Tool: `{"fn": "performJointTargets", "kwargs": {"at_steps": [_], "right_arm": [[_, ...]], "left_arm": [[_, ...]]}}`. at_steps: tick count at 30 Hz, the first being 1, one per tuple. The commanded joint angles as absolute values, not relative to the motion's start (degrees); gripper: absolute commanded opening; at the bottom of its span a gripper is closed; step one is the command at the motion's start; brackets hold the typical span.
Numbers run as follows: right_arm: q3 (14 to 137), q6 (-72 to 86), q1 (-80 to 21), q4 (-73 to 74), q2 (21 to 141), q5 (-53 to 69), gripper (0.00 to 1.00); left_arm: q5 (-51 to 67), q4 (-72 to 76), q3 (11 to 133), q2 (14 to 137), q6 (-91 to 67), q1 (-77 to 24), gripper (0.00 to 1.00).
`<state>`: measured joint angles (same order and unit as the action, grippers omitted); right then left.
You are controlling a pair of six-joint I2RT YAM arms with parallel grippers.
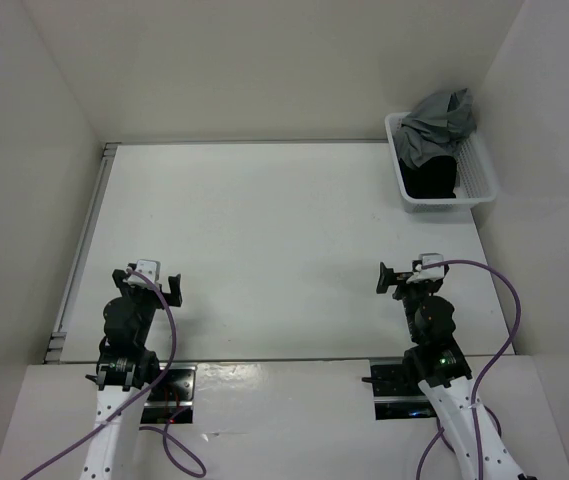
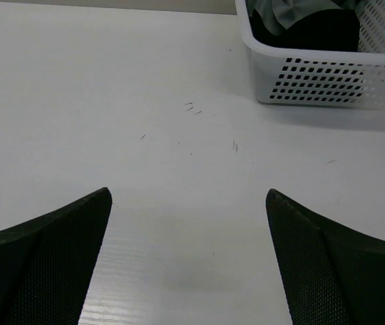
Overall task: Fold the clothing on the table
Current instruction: Grab the skirt from the pile
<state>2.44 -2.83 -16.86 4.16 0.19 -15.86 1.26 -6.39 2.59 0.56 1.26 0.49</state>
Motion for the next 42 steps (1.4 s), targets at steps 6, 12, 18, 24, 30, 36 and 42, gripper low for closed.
{"fn": "performJointTargets", "kwargs": {"at_steps": [6, 12, 18, 24, 30, 36, 42], "right_arm": [[0.1, -2.9, -16.7, 3.5, -4.3, -16.5, 0.99], [2.6, -6.5, -16.7, 2.5, -4.3, -13.5, 0.99], [16.1, -7.7, -16.7, -1.7, -3.7, -20.0, 0.99], [50.7, 3.0, -16.7, 14.6, 20.7, -30.0, 0.99], [72.1, 10.3, -12.0, 27.9, 30.5, -24.0, 0.99], [82.6, 4.0, -11.3, 38.1, 45.0, -11.9, 0.99], [88.6, -5.3, -5.3, 45.5, 59.4, -0.5, 0.99]], "left_arm": [[0.6, -5.0, 0.2, -6.5, 0.7, 0.3, 1.00], [0.6, -5.0, 0.2, -6.5, 0.7, 0.3, 1.00], [0.6, -5.0, 0.2, -6.5, 0.7, 0.3, 1.00], [0.6, -5.0, 0.2, -6.5, 0.7, 0.3, 1.00], [0.6, -5.0, 0.2, -6.5, 0.7, 0.3, 1.00], [0.6, -5.0, 0.2, -6.5, 0.7, 0.3, 1.00], [0.6, -5.0, 0.2, -6.5, 0.7, 0.3, 1.00]]}}
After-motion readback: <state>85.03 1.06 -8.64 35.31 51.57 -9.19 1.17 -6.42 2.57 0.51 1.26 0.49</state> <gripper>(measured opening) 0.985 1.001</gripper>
